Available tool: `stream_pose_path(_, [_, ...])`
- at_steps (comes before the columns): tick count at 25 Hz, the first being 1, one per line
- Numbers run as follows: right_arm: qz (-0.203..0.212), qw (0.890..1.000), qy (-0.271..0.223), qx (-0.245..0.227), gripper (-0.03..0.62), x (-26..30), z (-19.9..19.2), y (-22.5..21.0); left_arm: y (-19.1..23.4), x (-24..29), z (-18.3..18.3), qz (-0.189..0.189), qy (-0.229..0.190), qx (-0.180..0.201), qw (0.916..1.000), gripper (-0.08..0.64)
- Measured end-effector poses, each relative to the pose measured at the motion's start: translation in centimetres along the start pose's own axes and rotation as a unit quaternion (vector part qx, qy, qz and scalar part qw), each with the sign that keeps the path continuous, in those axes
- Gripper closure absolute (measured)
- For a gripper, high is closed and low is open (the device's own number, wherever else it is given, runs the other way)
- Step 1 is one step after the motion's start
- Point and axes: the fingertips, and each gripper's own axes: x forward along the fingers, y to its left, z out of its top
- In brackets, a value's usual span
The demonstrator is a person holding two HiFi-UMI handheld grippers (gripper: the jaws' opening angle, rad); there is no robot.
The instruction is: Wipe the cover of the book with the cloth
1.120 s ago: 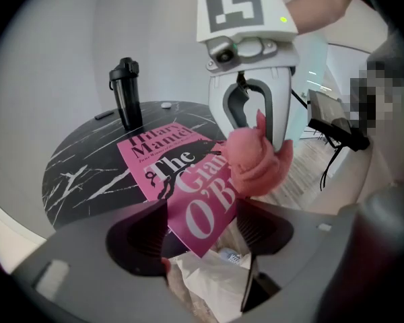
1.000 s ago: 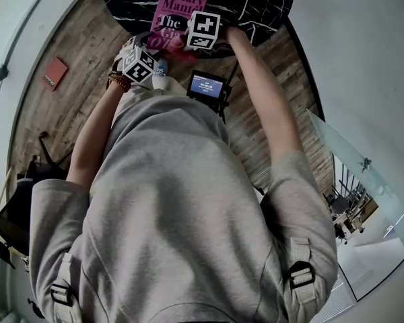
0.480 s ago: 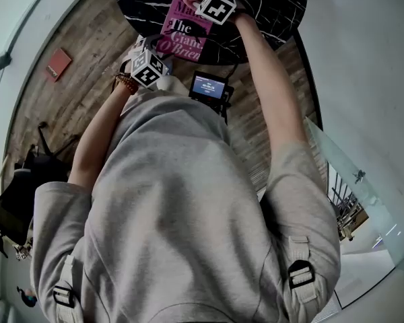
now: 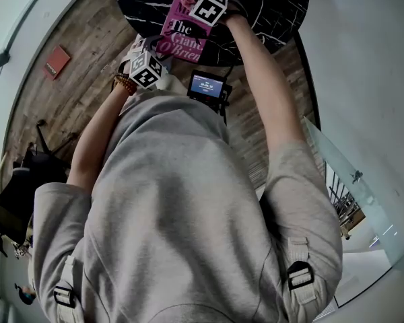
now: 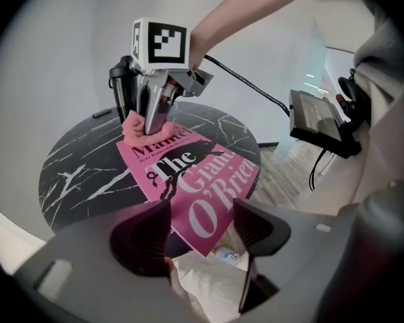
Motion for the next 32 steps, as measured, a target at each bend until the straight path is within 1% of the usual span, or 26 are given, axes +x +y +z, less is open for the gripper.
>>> stream_pose_path(2, [0.002, 1.0, 0.006, -0.01, 0.488, 0.1, 0.0, 0.7, -0.1, 0.0, -0.1, -0.005, 0.004, 0.005, 1.0, 0.272])
stream_pose_path(6, [0.003, 1.0, 0.01, -0.015, 0.489, 0.3, 0.0, 1.3, -0.1, 0.1, -0.1, -0.007, 0.004, 0.01, 0.9999, 0.273])
stream_pose_path(10, [0.012, 1.0, 0.014, -0.017, 0.489, 0.4, 0.0, 2.1, -0.1, 0.1, -0.1, -0.007, 0.003, 0.008, 0.9999, 0.273])
stream_pose_path(20, [0.014, 1.0, 0.009, -0.02, 0.491, 0.4, 0.1, 4.1, -0.2, 0.0, 0.0, -0.012, 0.004, -0.001, 0.9999, 0.268])
stream_pose_path(23, [0.017, 0.999, 0.011, -0.026, 0.49, 0.3, 0.1, 4.6, -0.4, -0.1, 0.0, -0.018, 0.017, 0.001, 0.9997, 0.258])
stream_pose_path(25, [0.02, 0.999, 0.013, -0.03, 0.489, 0.3, 0.1, 5.1, -0.6, -0.2, -0.2, -0.012, 0.024, 0.007, 0.9996, 0.257])
stream_pose_path(28, [0.019, 0.999, 0.013, -0.03, 0.49, 0.3, 0.0, 5.4, -0.6, -0.1, -0.3, 0.004, 0.018, 0.01, 0.9998, 0.256])
stream_pose_path(32, [0.02, 0.999, 0.011, -0.031, 0.489, 0.4, 0.0, 5.8, -0.6, 0.0, -0.3, 0.009, 0.012, 0.012, 0.9998, 0.255])
